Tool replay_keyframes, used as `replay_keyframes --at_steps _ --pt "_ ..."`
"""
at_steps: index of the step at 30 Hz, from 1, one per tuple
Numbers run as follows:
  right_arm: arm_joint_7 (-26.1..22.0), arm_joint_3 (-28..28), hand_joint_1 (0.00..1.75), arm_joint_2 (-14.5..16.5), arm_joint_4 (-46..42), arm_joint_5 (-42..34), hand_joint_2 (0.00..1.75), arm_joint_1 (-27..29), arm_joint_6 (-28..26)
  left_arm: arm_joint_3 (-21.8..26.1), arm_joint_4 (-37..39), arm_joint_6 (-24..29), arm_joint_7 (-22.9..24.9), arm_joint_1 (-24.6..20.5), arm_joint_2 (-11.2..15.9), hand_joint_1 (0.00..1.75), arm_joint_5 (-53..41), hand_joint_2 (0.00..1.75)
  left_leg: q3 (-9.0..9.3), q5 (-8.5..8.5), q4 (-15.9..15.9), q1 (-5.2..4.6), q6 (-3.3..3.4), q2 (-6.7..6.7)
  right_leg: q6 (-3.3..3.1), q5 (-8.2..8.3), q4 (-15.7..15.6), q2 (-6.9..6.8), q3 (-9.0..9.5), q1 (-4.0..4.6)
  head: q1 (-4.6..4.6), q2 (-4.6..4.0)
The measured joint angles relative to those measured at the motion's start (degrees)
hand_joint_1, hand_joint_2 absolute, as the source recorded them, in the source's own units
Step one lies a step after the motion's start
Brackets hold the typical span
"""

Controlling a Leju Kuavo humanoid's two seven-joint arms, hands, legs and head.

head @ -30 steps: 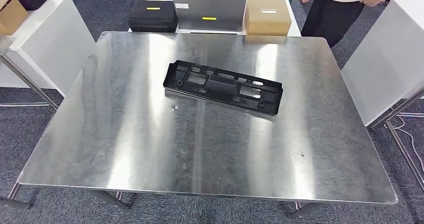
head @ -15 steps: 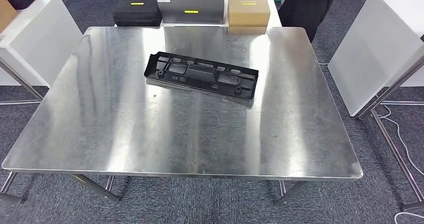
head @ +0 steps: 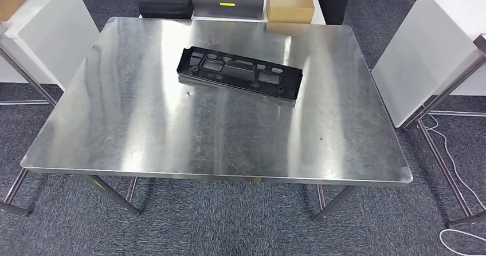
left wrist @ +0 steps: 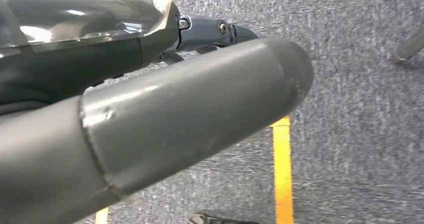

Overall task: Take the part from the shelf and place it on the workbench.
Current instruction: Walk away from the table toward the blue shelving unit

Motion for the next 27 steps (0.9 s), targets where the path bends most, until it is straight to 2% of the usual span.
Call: replay_keyframes --at_steps 2,3,5,6,7,8,9,10,11,12,13,14,15,16,17,18,20,21,22,23,25,26,27 --pt "0.00 0.08 0.00 -0.11 0.00 0.01 0.00 -0.10 0.00 0.00 0.00 0.02 0.00 -0.01 -0.10 0.00 0.00 0.00 -0.72 1.00 0.07 -0.10 -0.50 0.10 -0.08 0.71 -8.77 -0.02 6.08 0.27 -0.03 0.00" --pt "0.00 0.09 0.00 -0.16 0.00 0.02 0.00 -0.12 0.00 0.00 0.00 0.03 0.00 -0.04 -0.14 0.00 0.00 0.00 -0.95 1.52 0.04 -0.15 -0.80 0.17 -0.39 0.50 -11.77 -0.02 7.78 0.48 -0.04 0.00" --pt "0.00 0.11 0.00 -0.20 0.00 0.09 0.00 -0.04 0.00 0.01 0.00 0.03 -0.02 -0.07 -0.18 0.00 0.01 0.00 -1.17 2.47 -0.11 -0.15 -1.40 0.29 -1.08 0.41 -13.74 0.00 8.24 0.82 -0.09 0.00" --pt "0.00 0.13 0.00 -0.16 0.00 0.16 0.00 0.03 0.00 0.03 0.00 0.03 -0.05 -0.08 -0.15 0.00 0.02 0.00 -1.34 2.50 -0.02 -0.05 -1.67 0.16 -1.53 0.78 -13.82 -0.09 7.93 0.47 -0.04 0.00" --pt "0.02 0.14 0.00 -0.13 0.00 0.26 0.00 0.06 -0.01 0.05 0.00 0.03 -0.10 -0.07 -0.13 0.00 0.02 0.00 -1.66 1.61 0.65 0.04 -1.98 -0.13 -2.14 1.23 -13.92 -0.17 7.64 0.18 -0.09 0.00" --pt "0.05 0.16 0.00 -0.10 0.00 0.35 0.00 0.06 -0.02 0.07 0.00 0.03 -0.14 -0.04 -0.12 0.00 0.03 0.00 -2.19 -0.21 2.18 0.15 -2.29 -0.47 -2.85 1.74 -14.04 -0.28 7.31 -0.15 -0.23 0.00" --pt "0.08 0.20 0.00 -0.08 0.00 0.44 0.00 0.03 -0.02 0.09 0.00 0.03 -0.17 -0.03 -0.10 0.00 0.03 0.00 -2.96 -2.90 4.80 0.34 -2.60 -0.85 -3.39 2.25 -14.08 -0.39 6.90 -0.39 -0.35 0.00" --pt "0.12 0.26 0.00 -0.09 0.00 0.50 0.00 0.02 -0.02 0.09 0.00 0.03 -0.19 -0.02 -0.11 0.00 0.03 0.00 -3.77 -5.86 8.29 0.49 -2.93 -1.10 -3.76 2.74 -14.07 -0.44 6.36 -0.33 -0.52 0.00" --pt "0.15 0.33 0.00 -0.11 0.00 0.55 0.00 0.02 -0.02 0.09 0.00 0.03 -0.20 -0.02 -0.12 0.00 0.03 0.00 -4.43 -8.00 11.84 0.70 -3.23 -1.20 -3.87 3.21 -14.05 -0.49 5.81 -0.32 -0.60 0.00" --pt "0.20 0.40 0.00 -0.13 0.00 0.57 0.00 0.02 -0.02 0.09 0.00 0.02 -0.20 -0.02 -0.11 0.00 0.03 0.00 -4.65 -8.93 14.59 0.93 -3.54 -1.26 -3.75 3.68 -14.01 -0.52 5.26 -0.33 -0.62 0.00" --pt "0.30 0.45 0.00 -0.14 0.00 0.59 0.00 0.02 -0.03 0.09 0.00 0.01 -0.20 -0.06 -0.10 0.00 0.02 0.00 -4.11 -8.43 15.72 1.21 -3.83 -1.26 -3.53 4.15 -13.90 -0.53 4.75 -0.39 -0.62 0.00" --pt "0.43 0.49 0.00 -0.15 0.00 0.60 0.00 0.01 -0.06 0.09 0.00 -0.01 -0.20 -0.11 -0.09 0.00 0.01 0.00 -2.65 -6.94 14.84 1.53 -4.07 -1.25 -3.23 4.54 -13.68 -0.52 4.23 -0.52 -0.62 0.00" --pt "0.59 0.51 0.00 -0.15 0.00 0.61 0.00 -0.01 -0.09 0.09 0.00 -0.02 -0.19 -0.20 -0.09 0.00 -0.02 0.00 -0.27 -5.19 12.07 1.89 -4.34 -1.25 -2.92 4.86 -13.31 -0.49 3.71 -0.68 -0.63 0.00" --pt "0.74 0.53 0.00 -0.17 -0.01 0.60 0.00 -0.04 -0.13 0.09 0.00 -0.04 -0.17 -0.34 -0.12 0.00 -0.05 0.00 2.50 -4.15 8.32 2.14 -4.66 -1.35 -2.62 5.08 -12.81 -0.46 3.06 -0.71 -0.64 0.00" --pt "0.88 0.54 0.00 -0.18 -0.01 0.60 0.00 -0.11 -0.16 0.09 0.00 -0.07 -0.16 -0.45 -0.16 0.00 -0.08 0.00 4.77 -3.78 4.85 2.21 -4.82 -1.58 -2.29 5.28 -12.26 -0.44 2.42 -0.71 -0.64 0.00" --pt "0.99 0.54 0.00 -0.19 -0.02 0.60 0.00 -0.21 -0.17 0.08 0.00 -0.09 -0.15 -0.52 -0.20 0.00 -0.13 0.00 6.16 -3.90 2.33 2.16 -4.92 -1.81 -1.89 5.53 -11.79 -0.42 1.89 -0.62 -0.60 0.00" --pt "1.21 0.55 0.00 -0.16 -0.02 0.61 0.00 -0.39 -0.18 0.08 0.00 -0.11 -0.03 -0.56 -0.24 0.00 -0.20 0.00 6.26 -4.34 0.79 1.72 -4.72 -2.13 -0.77 6.29 -11.36 -0.33 0.99 -0.40 -0.55 0.00" --pt "1.33 0.55 0.00 -0.15 -0.03 0.62 0.00 -0.42 -0.20 0.08 0.00 -0.13 0.09 -0.58 -0.26 0.00 -0.23 0.00 5.67 -4.17 0.59 1.68 -4.31 -2.04 -0.21 6.50 -11.18 -0.28 0.46 -0.39 -0.54 0.00" --pt "1.43 0.56 0.00 -0.16 -0.03 0.61 0.00 -0.40 -0.24 0.08 0.00 -0.13 0.22 -0.62 -0.27 0.00 -0.24 0.00 5.16 -3.85 0.39 1.58 -3.68 -1.94 0.05 6.07 -10.63 -0.21 -0.30 -0.42 -0.55 0.00" --pt "1.50 0.56 0.00 -0.15 -0.03 0.58 0.00 -0.39 -0.28 0.09 -0.01 -0.13 0.34 -0.66 -0.26 0.00 -0.24 0.00 4.48 -3.37 0.19 1.54 -2.81 -1.80 -0.05 4.73 -9.20 -0.17 -1.28 -0.46 -0.41 0.00" --pt "1.58 0.56 0.00 -0.10 -0.02 0.53 0.00 -0.43 -0.34 0.09 -0.02 -0.13 0.57 -0.70 -0.22 0.00 -0.24 0.00 2.98 -2.16 0.07 1.24 -1.14 -1.52 -0.84 0.06 -3.47 -0.13 -3.50 -0.54 -0.16 0.00" --pt "1.63 0.56 0.00 -0.06 -0.02 0.52 0.00 -0.46 -0.35 0.10 -0.02 -0.11 0.67 -0.70 -0.22 0.00 -0.24 0.00 2.11 -1.51 0.08 1.03 -0.64 -1.36 -1.08 -2.12 0.27 -0.14 -4.39 -0.53 -0.02 0.00" --pt "1.73 0.56 0.00 -0.04 -0.02 0.52 0.00 -0.48 -0.35 0.10 -0.02 -0.11 0.75 -0.70 -0.26 0.00 -0.25 0.00 1.25 -0.84 0.09 0.78 -0.39 -1.22 -1.01 -3.30 3.34 -0.14 -4.75 -0.51 -0.01 0.00"
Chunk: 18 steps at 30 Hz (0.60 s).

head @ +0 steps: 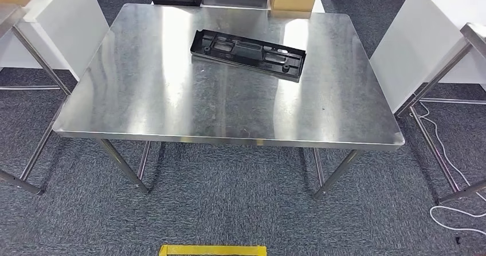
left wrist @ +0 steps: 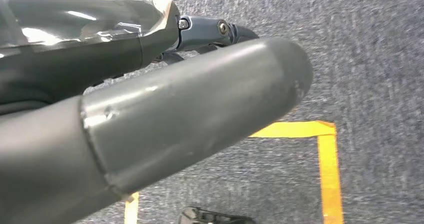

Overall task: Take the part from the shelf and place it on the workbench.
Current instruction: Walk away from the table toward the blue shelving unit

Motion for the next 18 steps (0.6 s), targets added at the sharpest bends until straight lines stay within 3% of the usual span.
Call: replay_keyframes --at_steps 1,2,4,6,7,8,10,11,14,15,16,18 --pt "0.12 0.00 0.00 0.01 0.00 -0.01 0.00 -0.03 0.00 -0.01 0.00 0.01 0.04 0.00 -0.05 0.00 -0.05 0.00 -0.86 0.70 0.02 -0.22 0.11 0.15 0.31 -0.03 1.70 0.00 0.39 0.06 0.01 0.00" --pt "0.25 0.00 0.00 -0.01 -0.01 -0.05 0.00 -0.06 -0.01 -0.01 0.00 0.00 0.07 -0.01 -0.08 0.00 -0.11 0.00 -1.68 1.39 0.04 -0.42 0.14 0.25 0.74 0.97 1.52 0.00 1.70 0.18 0.01 0.00" --pt "0.62 0.01 0.00 -0.07 -0.03 -0.08 0.00 -0.24 -0.41 -0.02 0.00 -0.03 0.07 -0.07 -0.12 0.00 -0.27 0.00 -3.05 2.74 0.06 -0.67 0.08 0.35 1.03 3.42 -4.39 -0.01 7.15 0.61 0.00 0.00" --pt "1.02 0.11 0.00 -0.17 -0.09 0.11 0.00 -0.57 -1.23 -0.01 0.00 -0.09 0.04 -0.17 -0.16 0.00 -0.34 0.00 -3.82 4.07 0.01 -0.85 -0.33 0.43 0.05 3.17 -13.51 -0.02 13.41 1.31 -0.08 0.00" --pt "1.21 0.18 0.00 -0.19 -0.11 0.22 0.00 -0.72 -1.55 0.00 0.00 -0.14 -0.01 -0.22 -0.17 0.00 -0.36 0.00 -3.97 4.74 -0.11 -0.87 -0.60 0.51 -0.55 2.64 -16.53 -0.02 15.11 1.62 -0.08 0.00" --pt "1.36 0.25 0.00 -0.20 -0.13 0.25 0.00 -0.80 -1.68 0.01 0.00 -0.20 -0.07 -0.25 -0.19 0.00 -0.36 0.00 -4.04 5.42 -0.32 -0.88 -0.92 0.59 -1.03 2.41 -18.07 -0.02 15.61 1.90 -0.09 0.00" --pt "1.73 0.33 0.00 -0.07 -0.12 0.09 0.00 -0.85 -1.71 0.03 0.00 -0.27 -0.21 -0.25 -0.08 0.00 -0.36 0.00 -4.47 5.87 -0.47 -0.79 -1.52 0.54 -1.68 3.58 -18.22 -0.12 14.70 1.51 -0.04 0.00" --pt "1.91 0.34 0.00 -0.01 -0.11 -0.13 0.00 -0.85 -1.69 0.05 0.01 -0.28 -0.28 -0.23 -0.01 0.00 -0.37 0.00 -4.94 4.58 0.21 -0.74 -1.83 0.41 -2.15 4.34 -18.26 -0.23 14.14 1.19 -0.09 0.00" --pt "2.28 0.33 0.00 0.15 -0.11 -0.75 0.00 -0.81 -1.56 0.07 0.01 -0.30 -0.40 -0.16 0.15 0.00 -0.50 0.00 -7.01 -4.57 8.43 -0.31 -2.84 -0.01 -3.20 6.66 -18.27 -0.54 11.88 0.72 -0.40 0.00" --pt "2.37 0.33 0.00 0.17 -0.11 -0.93 0.00 -0.81 -1.37 0.07 0.00 -0.30 -0.42 -0.16 0.21 0.00 -0.60 0.00 -7.41 -6.44 12.11 -0.10 -3.21 -0.07 -3.18 7.41 -18.14 -0.61 10.92 0.71 -0.44 0.00" --pt "2.49 0.32 0.00 0.20 -0.11 -1.20 0.00 -0.82 -1.04 0.07 0.00 -0.32 -0.44 -0.19 0.27 0.00 -0.68 0.00 -7.29 -6.62 14.67 0.14 -3.53 -0.10 -3.02 8.08 -17.91 -0.68 10.01 0.67 -0.43 0.00" --pt "2.85 0.19 0.00 0.20 -0.10 -1.88 0.00 -0.83 0.04 0.08 0.00 -0.40 -0.50 -0.25 0.39 0.00 -0.79 0.00 -4.55 -3.74 14.89 0.79 -4.10 -0.07 -2.40 9.26 -16.98 -0.76 7.86 0.40 -0.43 0.00"
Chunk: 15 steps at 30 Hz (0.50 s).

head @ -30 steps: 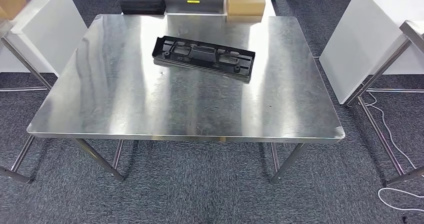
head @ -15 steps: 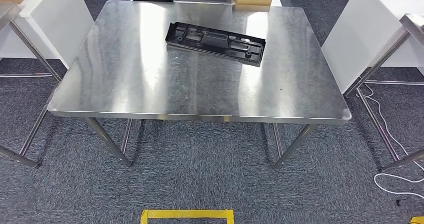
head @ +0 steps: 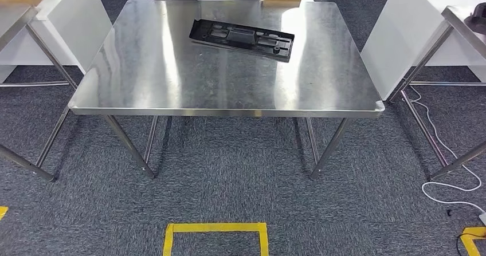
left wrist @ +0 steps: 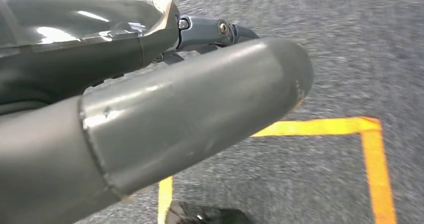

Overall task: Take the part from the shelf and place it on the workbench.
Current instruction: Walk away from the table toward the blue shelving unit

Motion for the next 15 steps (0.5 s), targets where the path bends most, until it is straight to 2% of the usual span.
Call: replay_keyframes --at_steps 1,2,3,4,5,7,8,9,10,11,12,13,14,15 --pt "0.13 -0.16 0.00 -0.01 0.00 -0.38 0.00 -0.03 0.58 0.00 -0.01 -0.05 -0.07 -0.07 0.04 0.00 -0.02 0.00 2.72 1.24 -2.80 0.38 -0.31 -0.01 0.38 0.41 0.73 -0.02 -1.01 -0.12 -0.03 0.00" --pt "0.18 -0.38 0.00 -0.11 -0.03 -0.74 0.00 -0.07 1.04 0.00 -0.01 -0.11 -0.16 -0.18 -0.01 0.00 -0.04 0.00 5.76 1.39 -6.55 0.57 -0.66 -0.13 0.77 0.72 1.54 0.00 -2.11 -0.16 -0.14 0.00" --pt "0.13 -0.60 0.00 -0.14 -0.06 -1.05 0.00 -0.11 1.38 -0.01 -0.02 -0.17 -0.27 -0.31 -0.04 0.00 -0.05 0.00 8.12 0.74 -9.95 0.64 -0.71 -0.36 1.18 0.98 2.28 -0.01 -3.00 -0.09 -0.15 0.00" --pt "-0.10 -0.80 0.00 -0.19 -0.09 -1.28 0.00 -0.19 1.64 -0.01 -0.03 -0.24 -0.38 -0.42 -0.07 0.00 -0.07 0.00 9.52 -0.24 -12.43 0.57 -0.54 -0.58 1.63 1.28 2.88 -0.04 -3.66 0.06 -0.17 0.00" --pt "-0.46 -0.95 0.00 -0.23 -0.12 -1.40 0.00 -0.23 1.82 -0.01 -0.04 -0.32 -0.47 -0.49 -0.10 0.00 -0.09 0.00 9.86 -0.88 -13.59 0.29 -0.08 -0.77 2.11 1.70 3.12 -0.05 -4.15 0.19 -0.13 0.00" --pt "-1.38 -1.13 0.00 -0.26 -0.12 -1.44 0.00 -0.18 2.25 0.00 -0.03 -0.40 -0.57 -0.45 -0.06 0.00 -0.12 0.00 8.67 -0.30 -14.00 -0.15 1.61 -0.57 3.10 2.40 3.32 0.01 -4.89 0.16 -0.01 0.00" --pt "-1.77 -1.17 0.00 -0.30 -0.12 -1.42 0.00 -0.08 2.43 0.01 -0.03 -0.42 -0.60 -0.44 -0.03 0.00 -0.13 0.00 7.92 0.37 -14.10 -0.34 2.55 -0.39 3.16 1.64 3.96 0.14 -5.48 0.03 0.04 0.00" --pt "-2.10 -1.20 0.00 -0.34 -0.12 -1.41 0.44 0.01 2.63 0.01 -0.02 -0.41 -0.61 -0.45 0.02 0.00 -0.14 0.00 6.99 1.15 -14.24 -0.45 3.40 -0.19 2.94 -0.20 5.58 0.27 -6.29 -0.14 0.15 0.00" --pt "-2.35 -1.22 0.00 -0.36 -0.12 -1.42 0.87 0.02 2.86 0.02 -0.02 -0.40 -0.63 -0.48 0.07 0.00 -0.16 0.00 6.07 1.92 -14.27 -0.54 3.97 -0.03 2.48 -2.94 8.16 0.39 -7.19 -0.34 0.26 0.00" --pt "-2.60 -1.22 0.00 -0.34 -0.12 -1.43 1.31 0.04 3.13 0.02 -0.02 -0.39 -0.65 -0.50 0.13 0.00 -0.18 0.00 5.03 2.73 -14.25 -0.68 4.30 0.03 2.10 -5.86 11.53 0.47 -8.00 -0.34 0.42 0.00" --pt "-2.81 -1.23 0.00 -0.34 -0.12 -1.41 1.75 0.03 3.36 0.02 -0.02 -0.38 -0.66 -0.51 0.16 0.00 -0.21 0.00 3.95 3.56 -14.21 -0.80 4.38 0.15 2.08 -7.89 14.98 0.51 -8.44 -0.38 0.52 0.00" --pt "-2.93 -1.23 0.00 -0.35 -0.12 -1.39 1.75 0.01 3.52 0.02 -0.02 -0.38 -0.67 -0.51 0.16 0.00 -0.26 0.00 2.93 4.41 -14.16 -0.90 4.36 0.27 2.42 -8.58 17.68 0.55 -8.30 -0.36 0.53 0.00" --pt "-3.03 -1.23 0.00 -0.39 -0.12 -1.34 1.75 -0.01 3.58 0.02 -0.02 -0.37 -0.66 -0.50 0.15 0.00 -0.34 0.00 1.91 5.27 -14.10 -0.96 4.29 0.37 3.05 -7.95 19.14 0.60 -7.45 -0.33 0.53 0.00" --pt "-3.04 -1.23 0.00 -0.44 -0.13 -1.30 1.75 -0.02 3.57 0.02 -0.02 -0.35 -0.66 -0.50 0.15 0.00 -0.44 0.00 0.95 6.12 -14.05 -0.99 4.18 0.45 3.75 -6.38 18.70 0.63 -5.72 -0.28 0.53 0.00"
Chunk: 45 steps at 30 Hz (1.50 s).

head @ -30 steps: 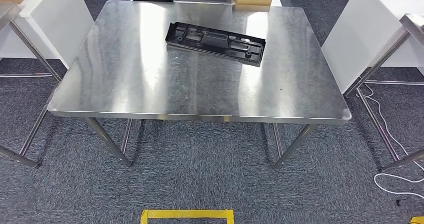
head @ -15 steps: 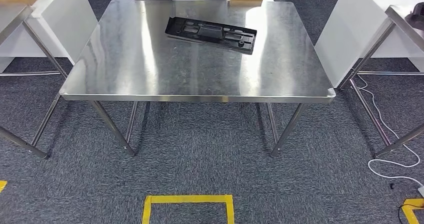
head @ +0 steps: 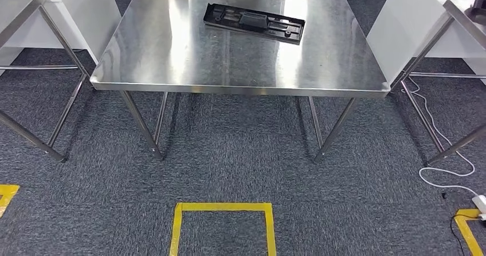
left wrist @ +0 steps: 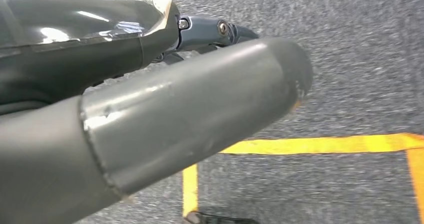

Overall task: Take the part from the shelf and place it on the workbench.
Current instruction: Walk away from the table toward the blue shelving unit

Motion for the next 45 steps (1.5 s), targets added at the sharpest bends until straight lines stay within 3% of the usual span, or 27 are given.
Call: replay_keyframes --at_steps 1,2,4,6,8,9,12,13,15,17,19,20,22,24,26,28,30,32,34,36,38,39,40,42,43,44,45 --pt "0.00 0.00 0.00 -0.06 -0.01 0.02 1.75 -0.03 -0.02 0.00 0.00 0.03 0.01 0.00 -0.01 0.00 -0.09 0.00 -0.85 0.84 0.04 -0.01 -0.16 0.04 0.45 1.52 -2.29 0.03 2.64 0.05 -0.01 0.00" --pt "-0.01 0.00 0.00 -0.11 -0.03 0.03 1.75 -0.09 -0.04 0.00 0.00 0.06 0.01 -0.01 -0.03 0.00 -0.16 0.00 -1.60 1.66 0.06 -0.02 -0.37 0.05 0.39 1.86 -6.39 0.06 5.94 0.11 -0.02 0.00" --pt "-0.02 0.00 0.00 -0.19 -0.07 0.06 1.75 -0.19 -0.10 0.01 0.00 0.13 -0.01 -0.03 -0.07 0.00 -0.22 0.00 -2.42 3.16 -0.06 -0.03 -0.99 0.13 -0.75 0.02 -15.48 0.11 11.91 0.68 -0.07 0.00" --pt "-0.02 0.00 0.00 -0.21 -0.08 0.08 1.75 -0.22 -0.14 0.01 0.00 0.15 -0.04 -0.06 -0.10 0.00 -0.24 0.00 -2.53 4.60 -0.58 0.05 -1.70 0.27 -1.95 -1.35 -19.54 0.15 13.68 1.33 -0.07 0.00" --pt "-0.04 0.00 0.00 -0.13 -0.09 0.09 1.75 -0.18 -0.14 0.01 0.01 0.18 -0.07 0.01 -0.04 0.00 -0.27 0.00 -2.90 4.49 -0.62 0.25 -2.31 0.11 -2.91 -0.17 -19.67 0.02 12.76 0.83 -0.07 0.00" --pt "-0.03 -0.01 0.00 -0.10 -0.09 0.07 1.75 -0.14 -0.15 0.02 0.02 0.21 -0.08 0.07 -0.01 0.00 -0.28 0.00 -3.31 2.54 0.46 0.34 -2.57 -0.07 -3.51 0.65 -19.72 -0.10 12.15 0.53 -0.18 0.00" --pt "-0.01 -0.02 0.00 -0.06 -0.10 0.03 1.75 -0.04 -0.19 0.05 0.02 0.29 -0.10 0.18 0.06 0.00 -0.29 0.00 -4.65 -7.18 9.63 0.55 -3.32 -0.45 -4.46 3.01 -19.67 -0.47 9.70 0.36 -0.49 0.00" --pt "-0.01 -0.02 0.00 -0.04 -0.10 0.04 1.75 -0.04 -0.16 0.09 0.02 0.30 -0.11 0.19 0.09 0.00 -0.29 0.00 -4.70 -8.37 13.09 0.60 -3.59 -0.47 -4.38 3.75 -19.58 -0.57 8.79 0.40 -0.51 0.00" --pt "-0.02 -0.02 0.00 -0.03 -0.10 0.07 1.75 -0.06 -0.10 0.26 0.02 0.31 -0.14 0.18 0.15 0.00 -0.28 0.00 -3.18 -6.11 16.23 0.87 -3.99 -0.45 -3.97 5.10 -19.12 -0.73 6.94 0.35 -0.53 0.00" --pt "-0.02 -0.02 0.00 -0.08 -0.13 0.08 1.75 -0.07 -0.07 0.43 0.02 0.34 -0.17 0.15 0.13 0.00 -0.25 0.00 1.68 -3.59 12.19 1.33 -4.33 -0.47 -3.28 6.03 -18.02 -0.77 4.97 0.19 -0.56 0.00" --pt "-0.02 -0.02 0.00 -0.13 -0.18 0.08 1.75 -0.10 -0.07 0.51 0.01 0.41 -0.22 0.03 0.07 0.00 -0.22 0.00 7.38 -5.32 4.50 1.37 -4.28 -0.73 -2.48 6.61 -16.48 -0.77 3.26 0.32 -0.57 0.00" --pt "-0.02 -0.02 0.00 -0.16 -0.21 0.08 1.75 -0.15 -0.07 0.54 0.00 0.45 -0.25 -0.05 0.04 0.00 -0.22 0.00 9.00 -6.71 1.71 1.23 -4.08 -0.87 -2.04 6.92 -15.94 -0.77 2.66 0.48 -0.61 0.00" --pt "-0.02 -0.02 0.00 -0.16 -0.22 0.06 1.75 -0.17 -0.07 0.61 0.01 0.57 -0.25 -0.12 0.02 0.00 -0.22 0.00 8.94 -7.52 -0.12 0.89 -2.95 -0.90 -1.06 7.74 -15.49 -0.77 1.57 0.66 -0.56 0.00" --pt "-0.02 -0.02 0.00 -0.18 -0.23 0.04 1.75 -0.05 -0.07 0.68 0.03 0.72 -0.25 -0.07 0.02 0.00 -0.21 0.00 7.45 -6.62 -0.46 0.67 -1.37 -0.66 -0.89 6.29 -14.02 -0.58 0.11 0.47 -0.53 0.00" --pt "-0.01 -0.02 0.00 -0.13 -0.22 0.02 1.75 0.12 -0.07 0.75 0.04 0.83 -0.25 -0.02 0.09 0.00 -0.19 0.00 5.60 -5.13 -0.55 0.48 -0.19 -0.42 -1.56 1.33 -8.94 -0.36 -1.91 0.16 -0.38 0.00" --pt "-0.01 -0.02 0.00 -0.07 -0.21 0.01 1.75 0.19 -0.07 0.79 0.04 0.84 -0.25 -0.02 0.12 0.00 -0.18 0.00 3.71 -3.57 -0.50 0.27 0.09 -0.24 -1.66 -2.68 -1.97 -0.23 -3.28 0.05 -0.25 0.00" --pt "-0.01 -0.02 0.00 -0.11 -0.21 -0.01 1.75 0.18 -0.07 0.81 0.04 0.83 -0.25 -0.01 0.10 0.00 -0.18 0.00 1.99 -2.00 -0.42 0.15 -0.04 -0.06 -0.68 -2.06 1.00 -0.12 -1.94 0.08 -0.25 0.00" --pt "-0.01 -0.02 0.00 -0.24 -0.22 -0.07 1.75 0.08 -0.07 0.83 0.04 0.83 -0.23 -0.03 0.09 0.00 -0.18 0.00 0.50 -0.42 -0.38 0.12 -0.34 0.03 0.11 0.56 -3.39 -0.03 3.25 0.19 -0.24 0.00" --pt "-0.02 -0.02 0.00 -0.43 -0.24 -0.15 1.75 -0.14 -0.06 0.83 0.04 0.83 -0.22 -0.06 -0.03 0.00 -0.19 0.00 -0.50 1.00 -0.32 0.04 -0.86 0.06 -0.54 0.42 -12.85 0.06 10.53 0.62 -0.26 0.00" --pt "-0.02 -0.02 0.00 -0.54 -0.24 -0.31 1.75 -0.36 -0.05 0.83 0.04 0.83 -0.20 -0.10 -0.19 0.00 -0.34 0.00 -0.95 2.44 -0.54 -0.02 -1.55 0.24 -1.64 -1.10 -19.07 0.16 14.10 1.23 -0.30 0.00" --pt "0.05 -0.05 0.00 -0.51 -0.24 -0.59 1.75 -0.30 -0.05 0.83 0.05 0.83 -0.09 -0.05 -0.25 0.00 -0.66 0.00 -1.44 3.25 -0.86 0.08 -2.25 0.26 -2.42 -0.61 -20.01 0.09 13.54 1.05 -0.34 0.00" --pt "0.13 -0.08 0.00 -0.49 -0.24 -0.74 1.75 -0.20 -0.05 0.82 0.05 0.82 0.03 -0.02 -0.27 0.00 -0.80 0.00 -1.86 2.01 -0.31 0.17 -2.52 0.14 -3.03 0.15 -20.04 -0.04 12.94 0.75 -0.41 0.00" --pt "0.25 -0.14 0.00 -0.48 -0.24 -0.88 1.75 -0.09 -0.05 0.83 0.06 0.82 0.16 0.03 -0.30 0.00 -0.92 0.00 -2.39 -0.46 1.24 0.26 -2.74 0.01 -3.63 1.00 -20.11 -0.20 12.26 0.43 -0.52 0.00" --pt "0.45 -0.26 0.00 -0.50 -0.24 -1.04 1.75 0.02 -0.03 0.81 0.05 0.82 0.38 0.01 -0.37 0.00 -1.22 0.00 -3.52 -7.26 7.39 0.46 -3.17 -0.23 -4.51 2.59 -20.08 -0.48 10.58 0.32 -0.67 0.00" --pt "0.51 -0.31 0.00 -0.51 -0.24 -1.07 1.75 0.04 -0.01 0.81 0.05 0.83 0.46 0.00 -0.41 0.00 -1.37 0.00 -3.84 -9.32 11.03 0.55 -3.43 -0.30 -4.59 3.32 -19.99 -0.58 9.68 0.41 -0.68 0.00" --pt "0.52 -0.34 0.00 -0.51 -0.24 -1.05 1.75 0.04 0.01 0.81 0.05 0.83 0.52 -0.05 -0.43 0.00 -1.49 0.00 -3.80 -9.70 14.08 0.66 -3.68 -0.37 -4.49 4.04 -19.81 -0.66 8.67 0.46 -0.67 0.00" --pt "0.54 -0.35 0.00 -0.50 -0.24 -1.05 1.75 0.03 0.03 0.81 0.04 0.83 0.57 -0.09 -0.43 0.00 -1.54 0.00 -3.25 -8.63 15.82 0.80 -3.88 -0.40 -4.30 4.67 -19.51 -0.73 7.69 0.47 -0.68 0.00"
